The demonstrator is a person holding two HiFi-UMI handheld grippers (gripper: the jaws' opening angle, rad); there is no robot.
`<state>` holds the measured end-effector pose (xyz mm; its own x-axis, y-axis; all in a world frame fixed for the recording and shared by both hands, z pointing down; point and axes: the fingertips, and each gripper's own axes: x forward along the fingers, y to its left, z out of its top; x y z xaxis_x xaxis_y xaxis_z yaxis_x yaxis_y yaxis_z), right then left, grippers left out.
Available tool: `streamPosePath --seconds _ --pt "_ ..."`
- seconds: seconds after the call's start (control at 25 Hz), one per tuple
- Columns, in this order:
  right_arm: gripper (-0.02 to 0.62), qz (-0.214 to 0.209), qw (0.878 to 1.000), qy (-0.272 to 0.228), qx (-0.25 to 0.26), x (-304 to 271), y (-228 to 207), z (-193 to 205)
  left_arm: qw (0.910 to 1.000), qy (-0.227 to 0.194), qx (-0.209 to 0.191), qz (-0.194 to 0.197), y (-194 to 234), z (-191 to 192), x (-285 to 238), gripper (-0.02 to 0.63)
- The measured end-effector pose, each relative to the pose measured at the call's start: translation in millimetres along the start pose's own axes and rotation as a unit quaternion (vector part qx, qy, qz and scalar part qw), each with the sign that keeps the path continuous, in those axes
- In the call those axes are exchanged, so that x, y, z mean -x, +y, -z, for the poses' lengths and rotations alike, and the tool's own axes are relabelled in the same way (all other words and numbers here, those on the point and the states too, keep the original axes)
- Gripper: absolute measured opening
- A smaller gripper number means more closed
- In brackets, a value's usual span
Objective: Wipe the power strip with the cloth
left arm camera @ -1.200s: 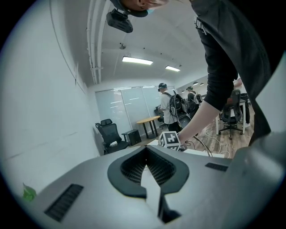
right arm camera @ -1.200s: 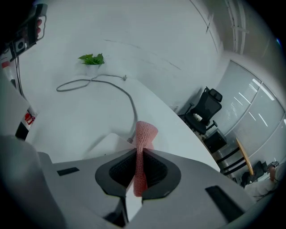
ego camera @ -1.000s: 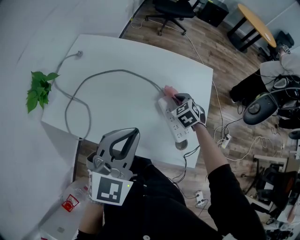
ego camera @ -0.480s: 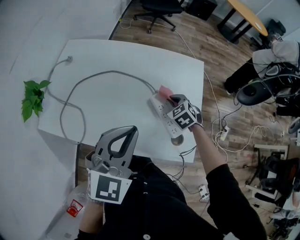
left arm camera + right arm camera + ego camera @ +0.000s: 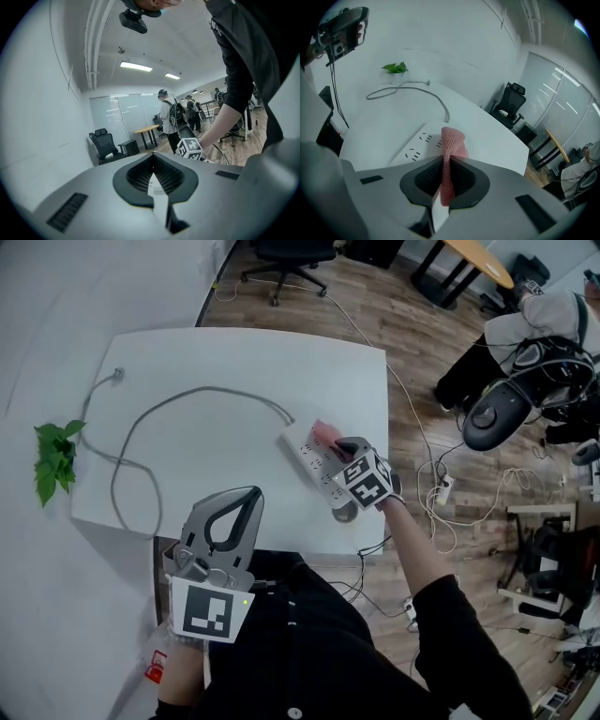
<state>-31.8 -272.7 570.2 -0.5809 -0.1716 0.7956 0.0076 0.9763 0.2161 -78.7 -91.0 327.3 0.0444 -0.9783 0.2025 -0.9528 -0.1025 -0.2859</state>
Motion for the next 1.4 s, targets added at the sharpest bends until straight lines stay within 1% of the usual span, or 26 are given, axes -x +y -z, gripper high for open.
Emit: streamPosePath --seconds 0.24,0.8,1.16,1.4 --pt "0.049 0.004 1.0 0.008 -0.008 17.7 11.8 19.9 0.9998 -0.007 -0.004 0.02 -8.7 -3.8 -6.1 0.014" --pt "0.05 0.013 0.998 0.014 -0.058 62.2 36.1 64.9 0.9972 -0.023 -0.011 0.07 -35.4 -20.3 -26.4 0.014" --pt "0.05 0.015 0.996 0.007 -0.084 73.8 51.0 73.8 0.9958 -0.03 -0.018 0.085 -42.7 -26.2 -31.5 0.014" --pt "0.049 0.02 0.997 0.009 -0.08 76.4 48.3 72.4 0.9959 -0.03 -0.017 0.084 -42.1 -25.6 -32.2 0.014"
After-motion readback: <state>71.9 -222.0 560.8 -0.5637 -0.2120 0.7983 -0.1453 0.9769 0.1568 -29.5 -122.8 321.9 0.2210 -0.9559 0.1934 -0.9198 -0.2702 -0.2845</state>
